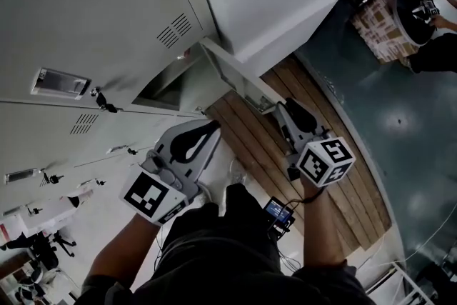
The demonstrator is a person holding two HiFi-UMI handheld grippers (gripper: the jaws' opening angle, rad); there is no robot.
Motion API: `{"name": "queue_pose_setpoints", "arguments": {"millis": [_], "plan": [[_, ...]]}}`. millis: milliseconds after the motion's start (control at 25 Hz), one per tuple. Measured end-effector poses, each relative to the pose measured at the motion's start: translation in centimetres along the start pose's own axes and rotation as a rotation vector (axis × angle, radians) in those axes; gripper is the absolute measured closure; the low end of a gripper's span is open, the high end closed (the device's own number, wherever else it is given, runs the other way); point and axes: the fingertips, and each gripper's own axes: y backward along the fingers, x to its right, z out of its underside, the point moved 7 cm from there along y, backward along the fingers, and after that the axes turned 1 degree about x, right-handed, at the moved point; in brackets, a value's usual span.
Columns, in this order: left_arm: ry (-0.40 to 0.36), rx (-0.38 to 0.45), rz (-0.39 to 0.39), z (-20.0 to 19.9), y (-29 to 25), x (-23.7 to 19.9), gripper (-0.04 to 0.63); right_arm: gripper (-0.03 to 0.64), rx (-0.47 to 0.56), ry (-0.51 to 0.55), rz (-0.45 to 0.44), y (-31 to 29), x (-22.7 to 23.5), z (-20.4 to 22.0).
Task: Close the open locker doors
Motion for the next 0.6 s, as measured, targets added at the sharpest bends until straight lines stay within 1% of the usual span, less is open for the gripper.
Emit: {"name": "queue_pose_setpoints", "arguments": {"millis": [120, 360, 600], "plan": [[0.01, 0.015, -0.011, 0.2, 1.4, 0.1, 0.586, 0.525, -0.011, -0.014, -0.002, 0.1, -0.9, 0.6], [0.002, 0.037, -0.043, 0.1, 4.8, -0.3, 0.586, 0.525, -0.038, -0.002, 0.011, 0.3, -3.3, 1.8], [0.013, 0.066, -0.045, 0.9, 8.4, -1.6, 0.586, 0.525, -0.045, 0.011, 0.026, -0.3, -6.4, 3.4]]}}
